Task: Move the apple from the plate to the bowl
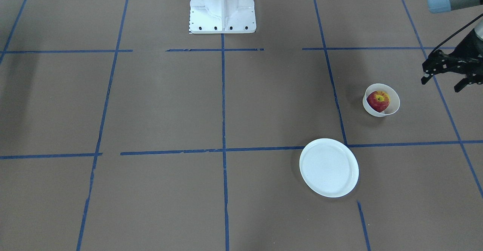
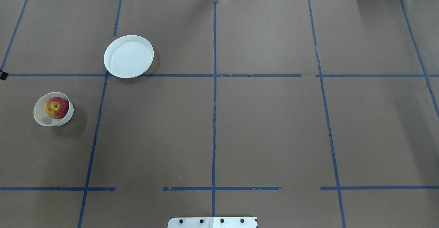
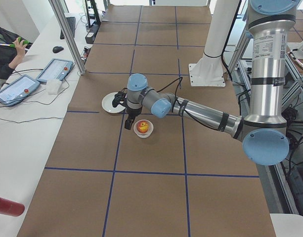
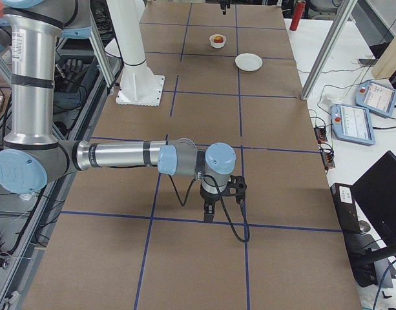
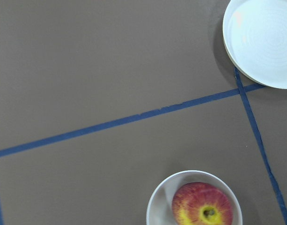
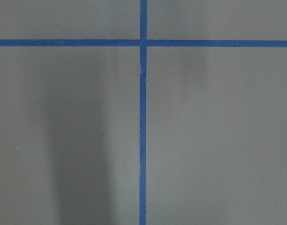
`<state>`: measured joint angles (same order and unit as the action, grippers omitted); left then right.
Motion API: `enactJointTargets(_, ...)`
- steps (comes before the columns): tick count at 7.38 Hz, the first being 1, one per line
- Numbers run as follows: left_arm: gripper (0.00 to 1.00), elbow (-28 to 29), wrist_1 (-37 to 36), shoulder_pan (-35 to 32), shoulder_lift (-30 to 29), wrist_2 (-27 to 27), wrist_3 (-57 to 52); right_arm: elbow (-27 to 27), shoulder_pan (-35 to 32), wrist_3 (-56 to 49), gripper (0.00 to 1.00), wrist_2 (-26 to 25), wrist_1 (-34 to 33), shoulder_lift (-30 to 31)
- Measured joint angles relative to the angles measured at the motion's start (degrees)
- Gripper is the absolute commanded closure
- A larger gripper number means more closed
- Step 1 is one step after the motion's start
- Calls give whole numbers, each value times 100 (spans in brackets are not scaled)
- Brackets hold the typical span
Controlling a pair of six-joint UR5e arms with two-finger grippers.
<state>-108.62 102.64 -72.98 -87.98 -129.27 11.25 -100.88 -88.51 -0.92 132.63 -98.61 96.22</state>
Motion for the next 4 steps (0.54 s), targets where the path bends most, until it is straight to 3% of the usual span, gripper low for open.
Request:
enactJointTargets(2,0,109,-1098,-958,29,-218,-1100,-2,0,-2,0,0,0,2)
enactJointTargets(4,0,634,-1512,-1857,330,-384,-1892,-2,0,-4,0,0,0,2)
